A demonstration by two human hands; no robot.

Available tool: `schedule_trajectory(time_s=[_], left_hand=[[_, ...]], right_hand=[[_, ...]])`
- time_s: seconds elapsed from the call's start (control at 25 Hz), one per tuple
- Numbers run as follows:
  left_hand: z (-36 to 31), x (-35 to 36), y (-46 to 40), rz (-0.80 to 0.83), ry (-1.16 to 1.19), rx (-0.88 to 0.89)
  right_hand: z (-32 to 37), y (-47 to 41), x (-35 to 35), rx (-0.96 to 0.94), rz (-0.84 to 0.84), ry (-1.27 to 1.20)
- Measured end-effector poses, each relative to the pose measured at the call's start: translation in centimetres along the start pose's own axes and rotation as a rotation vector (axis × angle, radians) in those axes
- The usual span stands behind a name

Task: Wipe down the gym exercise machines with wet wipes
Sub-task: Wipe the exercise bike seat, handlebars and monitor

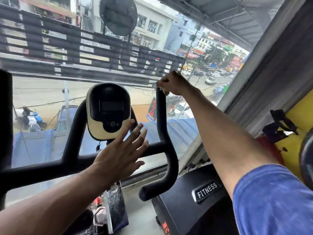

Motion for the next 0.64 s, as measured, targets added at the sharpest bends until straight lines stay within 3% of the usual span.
schedule_trajectory(time_s=[0.08,0.16,0.28,0.36,0.48,0.64], left_hand=[[0.2,-0.1,-0.1,-0.001,0.004,0.001],[0.4,-0.1,-0.2,0.009,-0.005,-0.008],[0.3,0.0,-0.3,0.022,-0.031,-0.015],[0.4,0.0,-0.3,0.025,-0.031,-0.013],[0.3,0.1,-0.2,0.041,0.003,-0.021],[0.8,-0.3,-0.3,0.045,0.071,-0.001]], right_hand=[[-0.1,-0.4,0.0,0.013,0.123,0.141],[-0.9,-0.3,-0.2,0.013,0.063,0.058],[-5.1,2.5,2.1,0.213,-0.205,-0.655],[-7.4,4.4,5.2,0.254,-0.360,-0.896],[-7.7,6.0,7.8,0.223,-0.339,-0.928],[-7.2,5.0,5.8,0.165,-0.334,-0.803]])
Point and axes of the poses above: each hand's wrist, its own y-axis away from the middle knuckle, its own x-axis out of the palm, z = x × y, the point moved 7 cm from there along -y, towards the middle knuckle, and after that the axes turned 6 degrees about -y, right-handed, at the moved point
